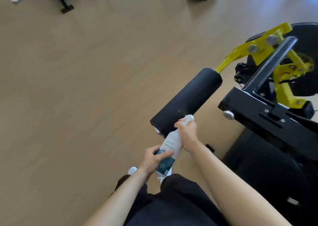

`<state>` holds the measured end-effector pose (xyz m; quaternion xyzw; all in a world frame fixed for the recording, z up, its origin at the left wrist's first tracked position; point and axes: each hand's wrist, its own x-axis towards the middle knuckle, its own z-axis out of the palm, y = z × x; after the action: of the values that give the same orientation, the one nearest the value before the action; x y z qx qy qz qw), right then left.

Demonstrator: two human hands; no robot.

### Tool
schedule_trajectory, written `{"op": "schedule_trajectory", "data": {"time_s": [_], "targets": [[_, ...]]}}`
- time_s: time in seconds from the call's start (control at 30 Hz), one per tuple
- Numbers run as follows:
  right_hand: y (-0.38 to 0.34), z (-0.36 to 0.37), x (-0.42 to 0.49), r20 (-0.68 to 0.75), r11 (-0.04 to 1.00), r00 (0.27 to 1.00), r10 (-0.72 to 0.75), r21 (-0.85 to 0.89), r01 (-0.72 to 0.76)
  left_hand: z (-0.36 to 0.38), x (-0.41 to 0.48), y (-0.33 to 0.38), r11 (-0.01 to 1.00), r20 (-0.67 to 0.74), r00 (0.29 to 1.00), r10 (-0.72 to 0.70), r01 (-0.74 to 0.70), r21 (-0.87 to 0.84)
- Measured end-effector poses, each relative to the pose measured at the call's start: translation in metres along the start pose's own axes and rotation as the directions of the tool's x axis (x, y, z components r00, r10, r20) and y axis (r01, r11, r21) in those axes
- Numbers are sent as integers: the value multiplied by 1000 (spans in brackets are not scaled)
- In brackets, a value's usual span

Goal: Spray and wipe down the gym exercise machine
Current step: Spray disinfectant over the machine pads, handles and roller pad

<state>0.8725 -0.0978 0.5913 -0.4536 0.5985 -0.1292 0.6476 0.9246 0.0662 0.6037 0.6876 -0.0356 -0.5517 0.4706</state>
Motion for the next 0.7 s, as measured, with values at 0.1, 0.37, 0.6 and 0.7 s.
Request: {"op": "schedule_trajectory", "data": {"time_s": [0.1,0.37,0.6,0.7], "targets": [[-8,4,17,-48,999,998,30,21,-29,-7,23,18,997,72,997,-36,31,71],[-39,30,56,-257,995,964,65,95,-41,-42,97,73,969,290,954,-79,5,248],[-90,87,83,-469,981,877,103,191,-13,-97,165,151,936,471,876,-103,-75,343],[-112,105,88,-545,973,833,95,228,38,-112,189,186,927,535,836,-122,-97,361]]}}
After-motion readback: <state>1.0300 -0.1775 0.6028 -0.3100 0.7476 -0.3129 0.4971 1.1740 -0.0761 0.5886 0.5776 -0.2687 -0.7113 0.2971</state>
